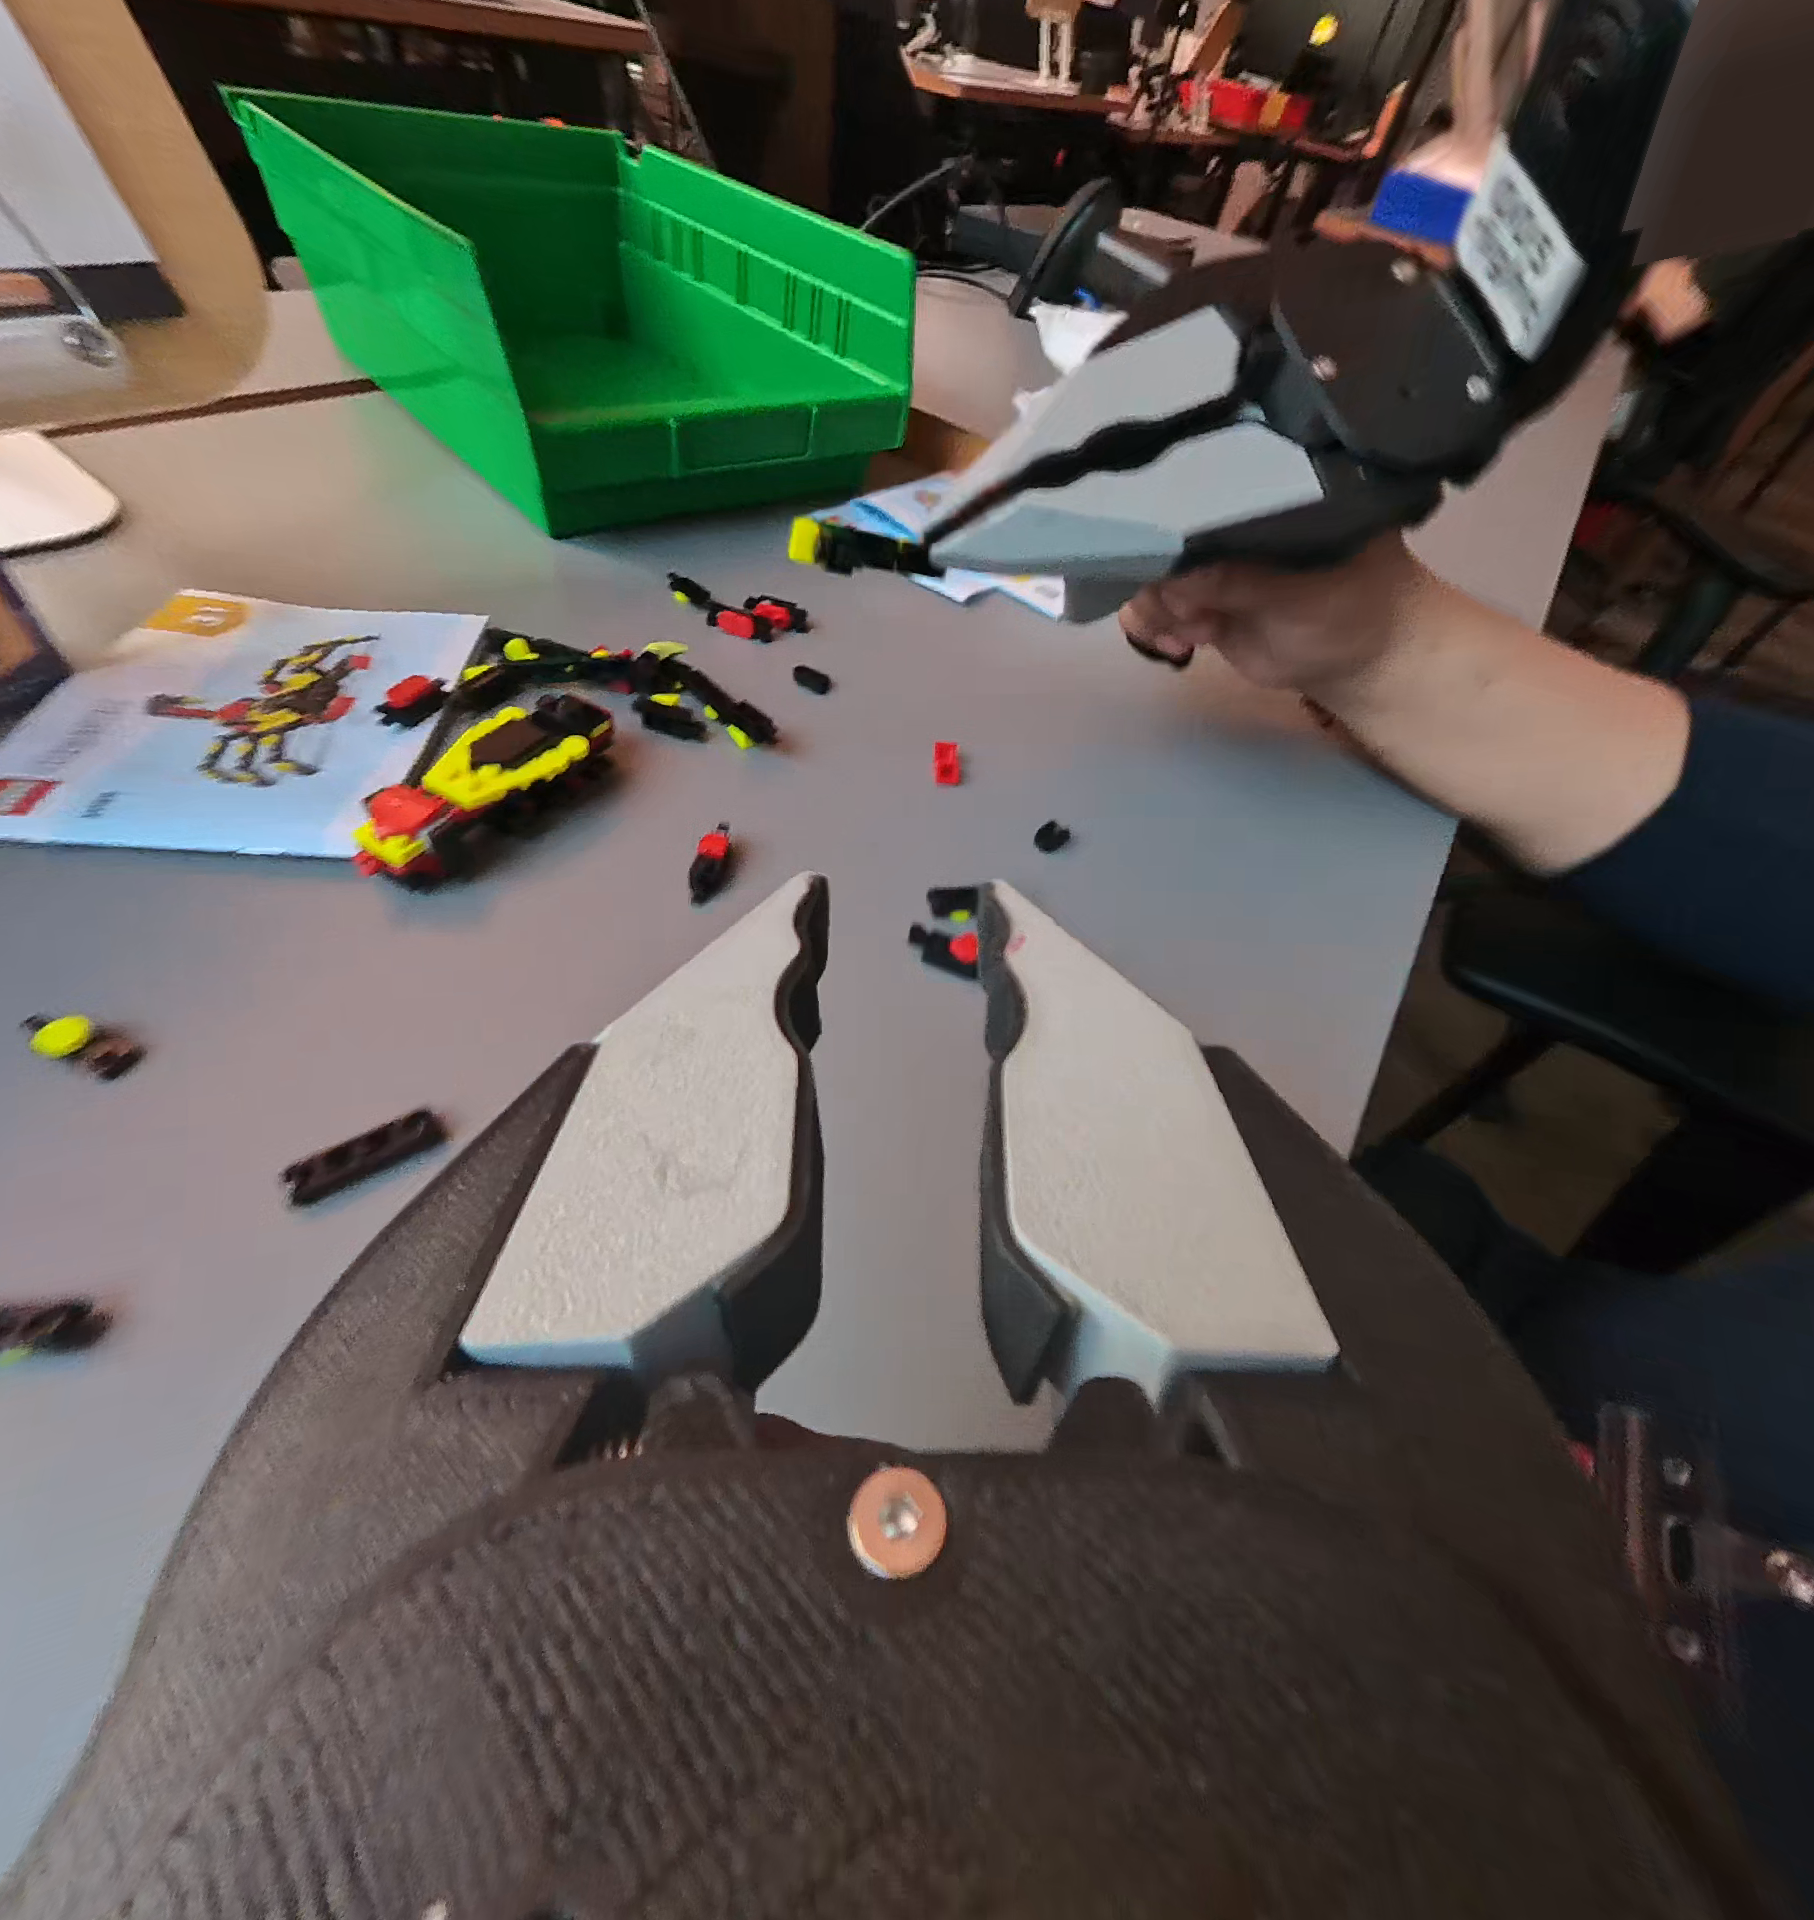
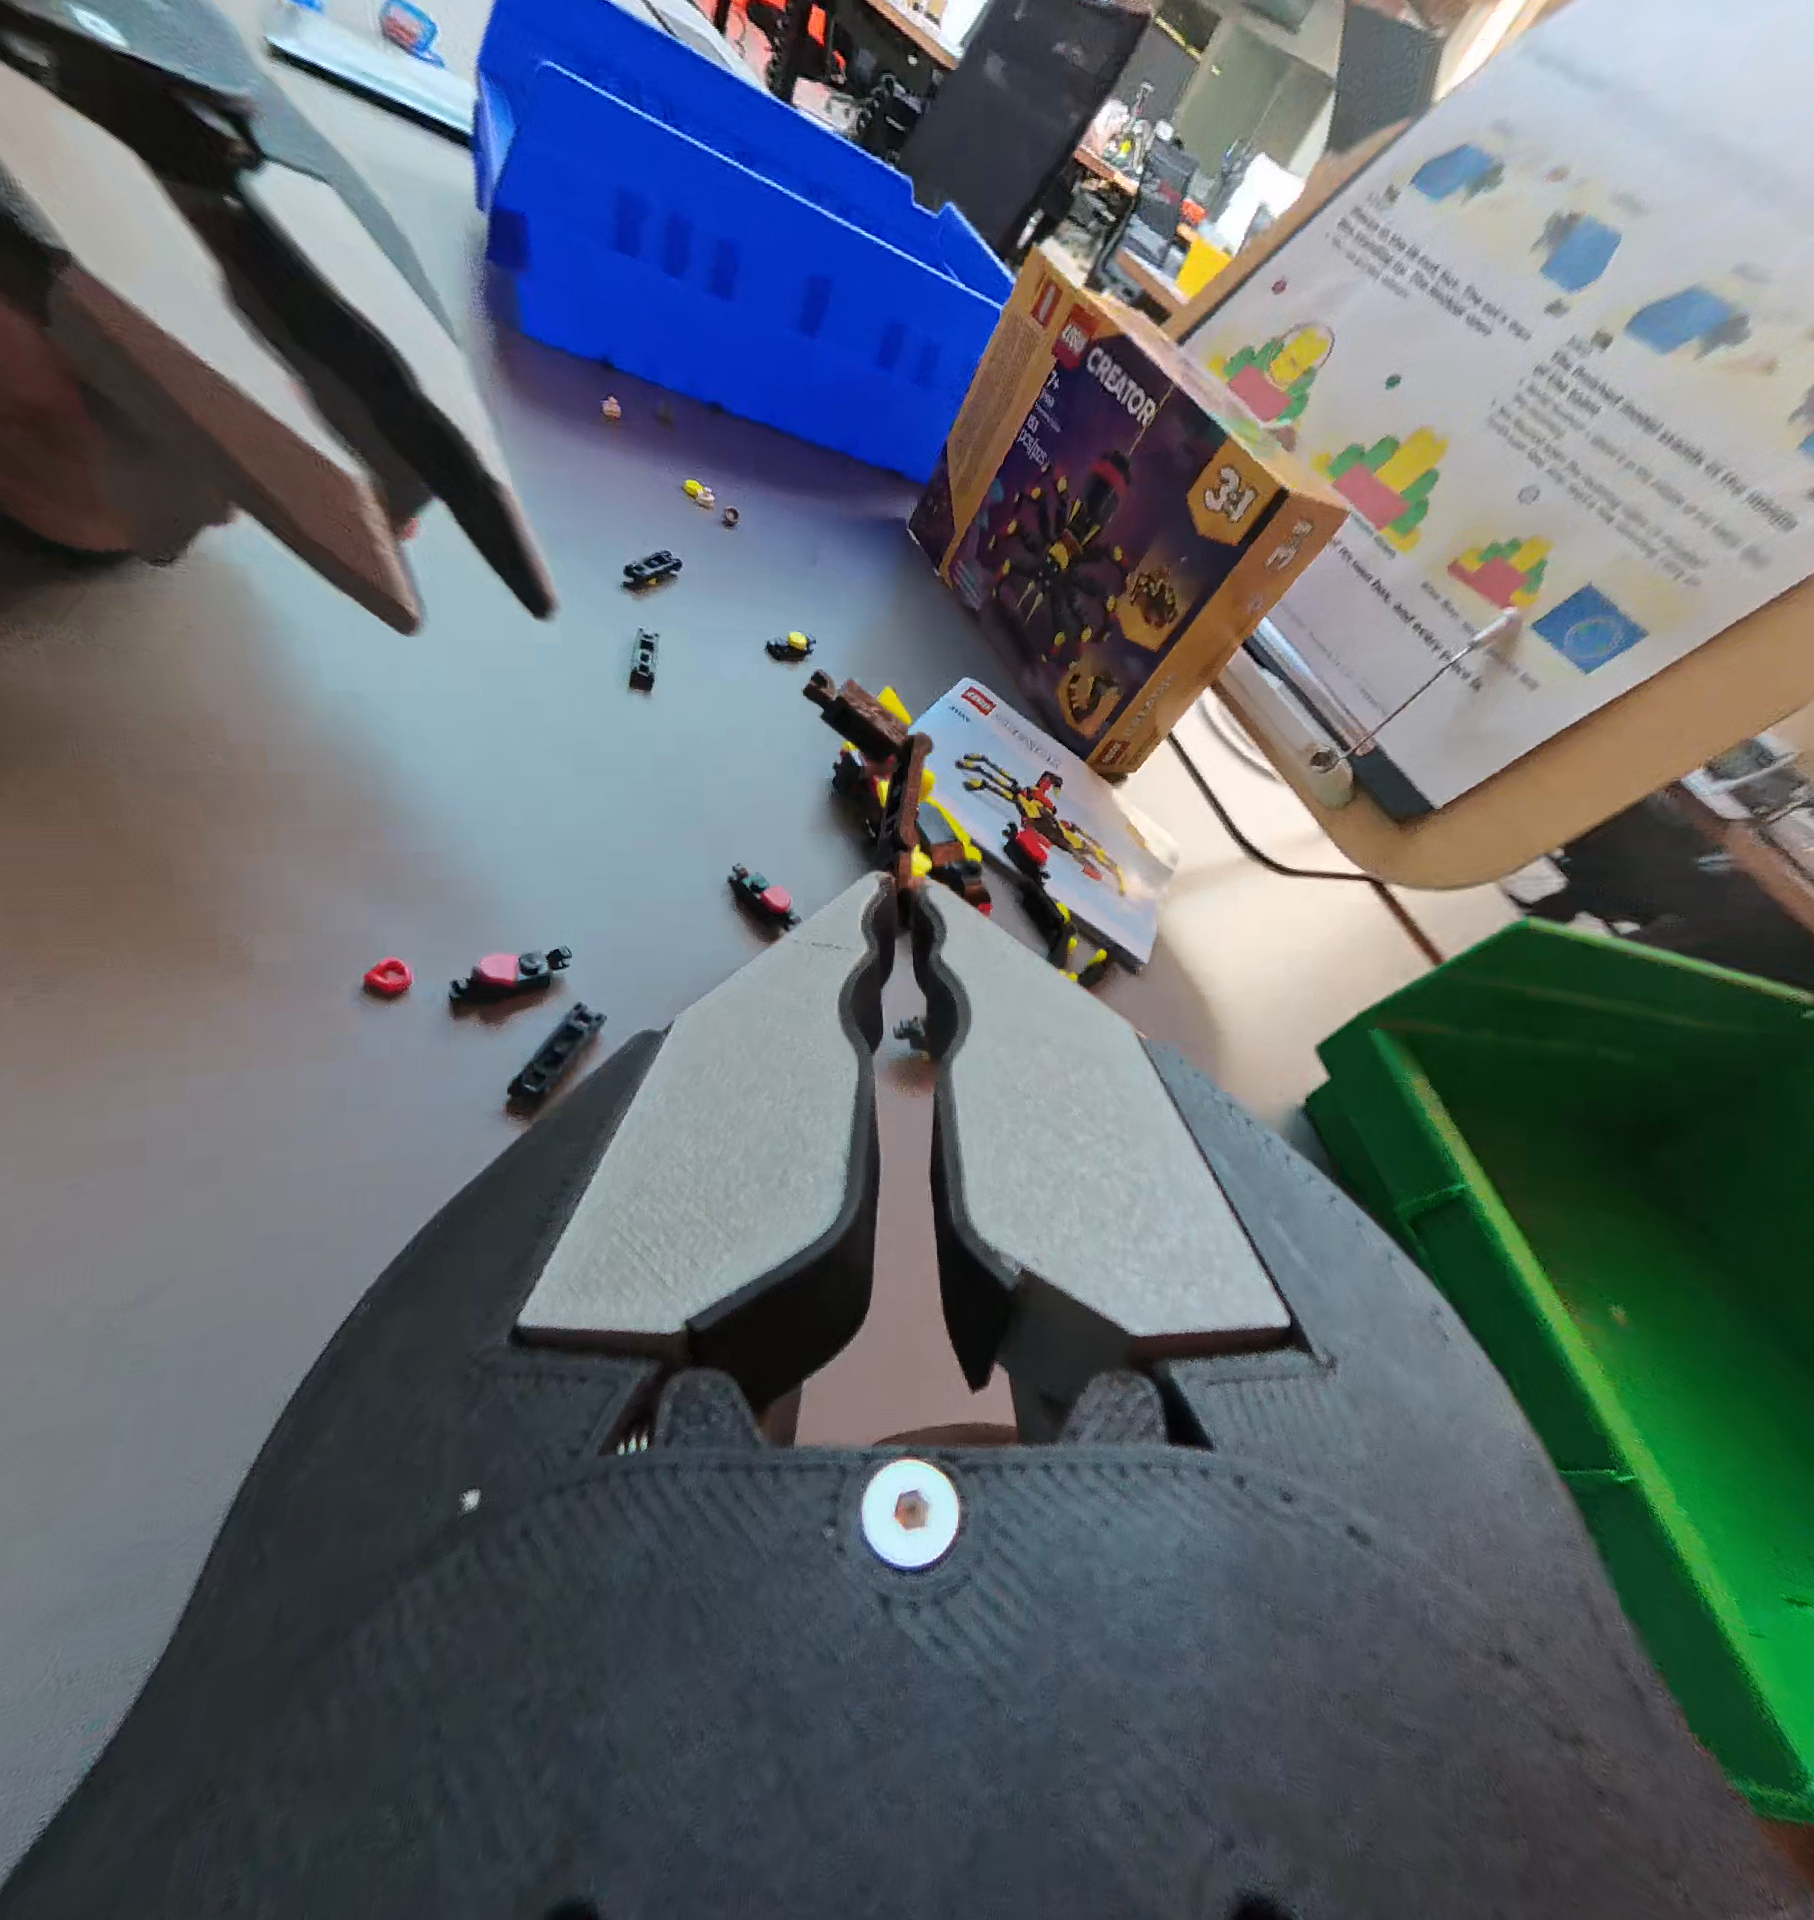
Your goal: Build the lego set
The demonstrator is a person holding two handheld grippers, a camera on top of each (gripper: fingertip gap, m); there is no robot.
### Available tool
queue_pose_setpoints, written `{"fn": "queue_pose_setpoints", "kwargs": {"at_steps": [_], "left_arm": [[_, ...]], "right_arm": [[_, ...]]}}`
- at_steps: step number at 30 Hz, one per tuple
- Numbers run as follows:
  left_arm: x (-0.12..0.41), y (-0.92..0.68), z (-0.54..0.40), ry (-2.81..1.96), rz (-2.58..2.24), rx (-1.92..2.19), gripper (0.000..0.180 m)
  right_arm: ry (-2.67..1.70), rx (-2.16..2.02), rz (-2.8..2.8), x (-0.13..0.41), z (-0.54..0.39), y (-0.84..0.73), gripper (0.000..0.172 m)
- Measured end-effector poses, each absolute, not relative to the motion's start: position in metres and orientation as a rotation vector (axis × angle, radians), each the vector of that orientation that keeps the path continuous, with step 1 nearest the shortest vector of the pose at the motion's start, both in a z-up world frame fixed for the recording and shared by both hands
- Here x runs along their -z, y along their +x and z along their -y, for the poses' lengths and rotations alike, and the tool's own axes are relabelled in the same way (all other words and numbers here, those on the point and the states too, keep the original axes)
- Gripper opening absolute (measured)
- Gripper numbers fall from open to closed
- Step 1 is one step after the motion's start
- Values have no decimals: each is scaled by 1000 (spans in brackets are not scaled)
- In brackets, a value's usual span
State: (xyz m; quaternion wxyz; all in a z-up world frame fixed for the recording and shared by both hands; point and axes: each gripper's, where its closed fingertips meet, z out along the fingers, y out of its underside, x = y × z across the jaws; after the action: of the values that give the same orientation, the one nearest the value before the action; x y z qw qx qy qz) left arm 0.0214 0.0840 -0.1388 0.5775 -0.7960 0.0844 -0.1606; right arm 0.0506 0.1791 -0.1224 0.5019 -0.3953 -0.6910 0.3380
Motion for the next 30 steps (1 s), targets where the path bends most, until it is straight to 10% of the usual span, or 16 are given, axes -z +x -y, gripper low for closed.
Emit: {"fn": "queue_pose_setpoints", "kwargs": {"at_steps": [30], "left_arm": [[116,29,-113,-1698,-126,633,36]], "right_arm": [[-693,-384,1606,135,-143,44,0]]}}
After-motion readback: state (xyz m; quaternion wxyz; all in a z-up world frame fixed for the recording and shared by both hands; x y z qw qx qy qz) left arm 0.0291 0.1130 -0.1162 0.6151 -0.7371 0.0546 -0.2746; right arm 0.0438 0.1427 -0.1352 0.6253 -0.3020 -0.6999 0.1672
